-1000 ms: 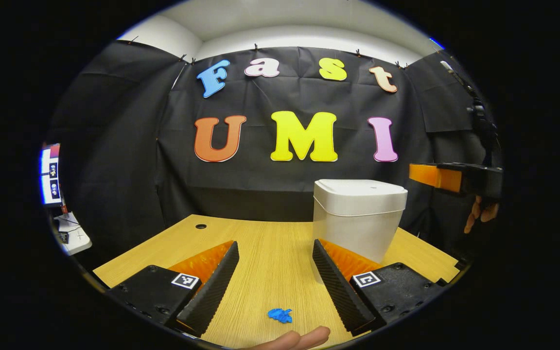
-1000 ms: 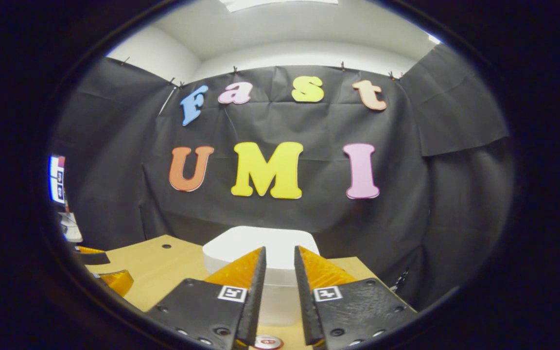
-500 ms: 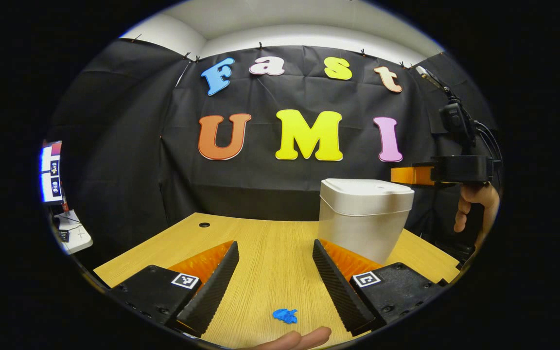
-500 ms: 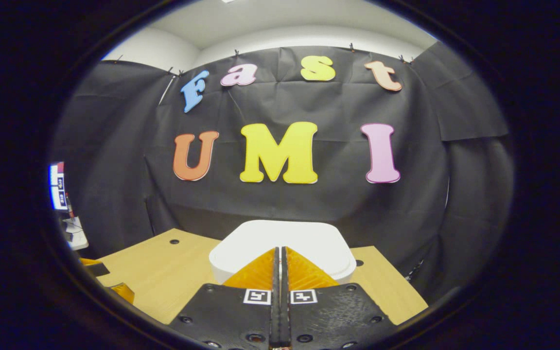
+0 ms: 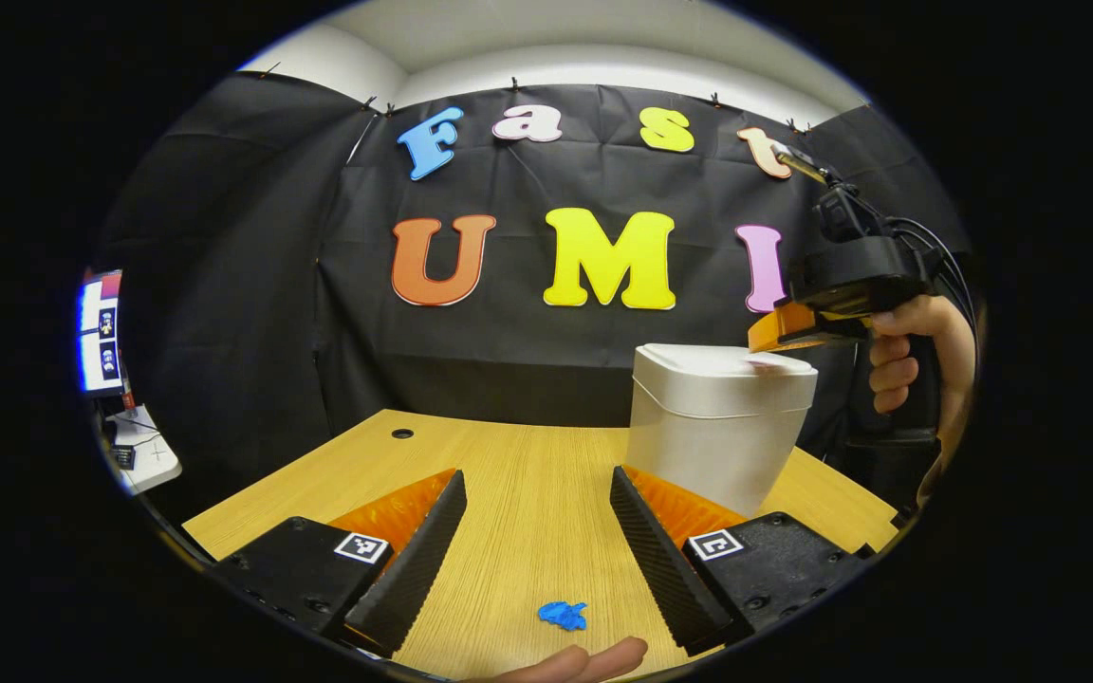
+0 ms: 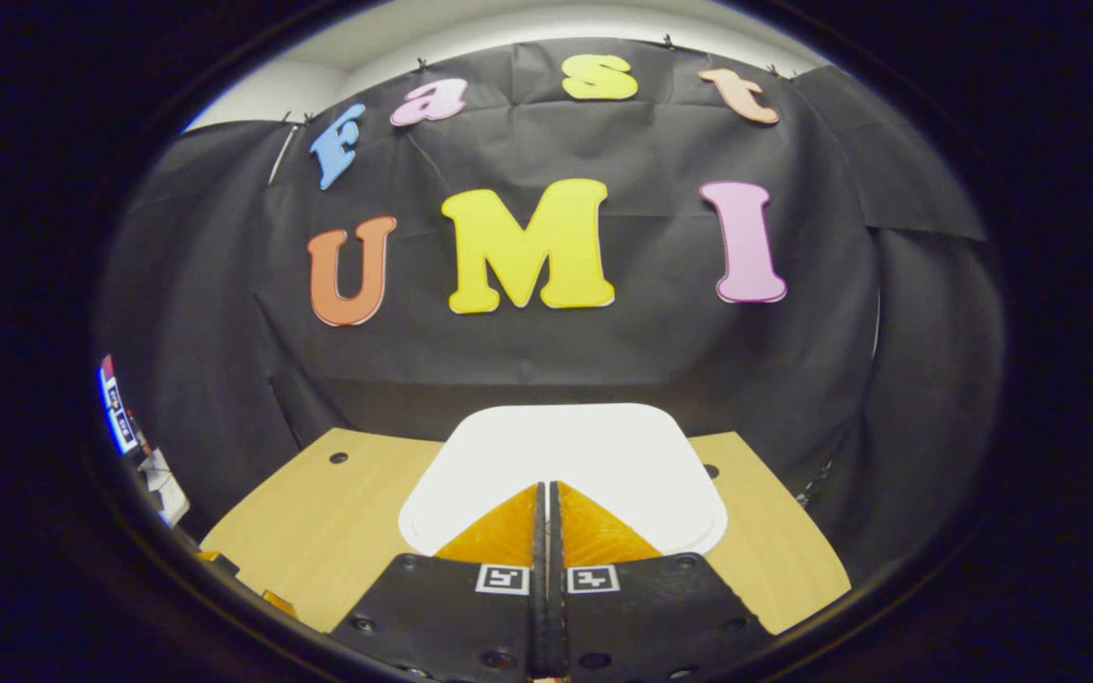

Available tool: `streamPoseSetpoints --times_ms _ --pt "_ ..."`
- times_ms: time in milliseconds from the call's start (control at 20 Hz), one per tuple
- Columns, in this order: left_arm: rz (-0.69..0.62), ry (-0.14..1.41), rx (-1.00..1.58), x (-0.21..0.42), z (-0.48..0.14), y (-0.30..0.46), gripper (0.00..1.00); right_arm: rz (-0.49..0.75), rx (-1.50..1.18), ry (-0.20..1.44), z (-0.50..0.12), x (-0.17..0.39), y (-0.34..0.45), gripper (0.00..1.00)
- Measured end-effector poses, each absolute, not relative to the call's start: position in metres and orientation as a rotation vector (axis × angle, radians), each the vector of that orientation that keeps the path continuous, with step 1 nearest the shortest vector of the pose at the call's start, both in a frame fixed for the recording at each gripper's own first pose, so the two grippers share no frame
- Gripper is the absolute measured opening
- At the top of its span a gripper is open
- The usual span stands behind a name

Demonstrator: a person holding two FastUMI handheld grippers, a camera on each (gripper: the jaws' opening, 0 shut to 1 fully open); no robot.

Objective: Press the lid of the desktop garbage bin to open it, pick up the crumpled paper on the desktop and throw it into the bin, then pick up the pop can on the desktop and drop it into the bin, and finally close the garbage bin lid.

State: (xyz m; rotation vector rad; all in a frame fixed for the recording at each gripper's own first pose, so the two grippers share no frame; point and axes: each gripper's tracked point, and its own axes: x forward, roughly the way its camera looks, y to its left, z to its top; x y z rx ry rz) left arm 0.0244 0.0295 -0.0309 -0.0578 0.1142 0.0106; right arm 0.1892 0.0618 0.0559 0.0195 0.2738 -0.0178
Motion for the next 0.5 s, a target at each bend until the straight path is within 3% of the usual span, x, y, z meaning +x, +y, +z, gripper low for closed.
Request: streamPoseSetpoints --times_ms 300,500 --pt "0.008 0.104 -0.057 0.024 -0.028 0.033 0.98 0.060 0.044 0.319 0.042 0.186 0.061 0.01" --pt "0.027 0.116 -0.062 0.026 -0.031 0.041 0.98 0.121 0.123 0.181 0.060 0.169 0.055 0.00"
